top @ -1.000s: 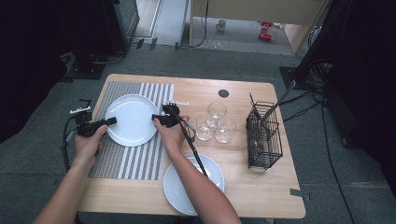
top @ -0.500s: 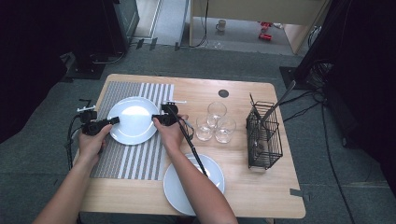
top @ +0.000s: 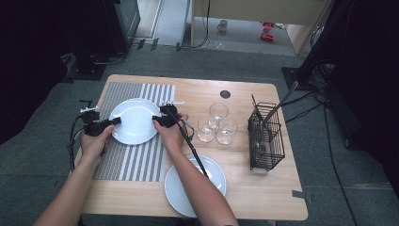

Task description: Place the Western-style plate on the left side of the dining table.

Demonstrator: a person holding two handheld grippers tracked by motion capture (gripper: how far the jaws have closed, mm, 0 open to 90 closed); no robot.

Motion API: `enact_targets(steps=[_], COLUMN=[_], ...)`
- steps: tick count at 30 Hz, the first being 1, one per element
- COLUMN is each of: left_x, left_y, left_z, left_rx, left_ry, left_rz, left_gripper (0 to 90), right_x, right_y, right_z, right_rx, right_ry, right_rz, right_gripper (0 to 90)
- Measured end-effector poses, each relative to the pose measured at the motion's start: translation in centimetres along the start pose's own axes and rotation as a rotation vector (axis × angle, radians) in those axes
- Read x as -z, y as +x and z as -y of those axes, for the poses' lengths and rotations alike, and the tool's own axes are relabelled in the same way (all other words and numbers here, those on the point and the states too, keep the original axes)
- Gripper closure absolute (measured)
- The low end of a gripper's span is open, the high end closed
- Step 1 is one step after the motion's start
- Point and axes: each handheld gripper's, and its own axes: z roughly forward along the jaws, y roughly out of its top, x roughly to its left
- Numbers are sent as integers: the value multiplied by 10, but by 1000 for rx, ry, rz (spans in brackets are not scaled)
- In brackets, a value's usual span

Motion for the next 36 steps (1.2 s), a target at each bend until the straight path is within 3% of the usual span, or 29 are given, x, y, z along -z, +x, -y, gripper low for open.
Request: enact_targets(steps=[5, 8, 13, 19, 21, 24, 30, 31, 32, 34, 36], left_x=[0, 0, 4, 15, 18, 23, 21, 20, 20, 18, 17], left_y=[-1, -2, -1, 3, 3, 3, 4, 4, 5, 5, 6], left_z=[0, 0, -1, -1, 0, 4, 10, 11, 12, 13, 15], left_rx=[-26, -42, -55, -66, -72, -86, -95, -93, -90, -93, -95], left_ry=[5, 3, -24, -58, -64, -67, -48, -46, -44, -39, -35], left_rz=[-10, -17, -63, -68, -66, -68, -61, -61, -61, -61, -62], left_gripper=[558, 521, 484, 445, 443, 455, 458, 458, 460, 459, 460], right_x=[0, 4, 11, 23, 25, 25, 24, 26, 30, 30, 26], right_y=[0, 0, 4, 7, 6, 4, 7, 9, 8, 7, 3], right_z=[0, -1, -4, -4, -2, 3, 8, 8, 9, 9, 10], right_rx=[83, 123, 147, 162, 148, 102, 81, 79, 72, 65, 35], right_ry=[-24, -42, -64, -110, -98, -59, -63, -67, -120, -120, -85], right_rz=[53, 49, 40, 14, 35, 14, 30, 64, 114, 130, 100], right_gripper=[611, 608, 605, 604, 610, 676, 688, 699, 700, 697, 692])
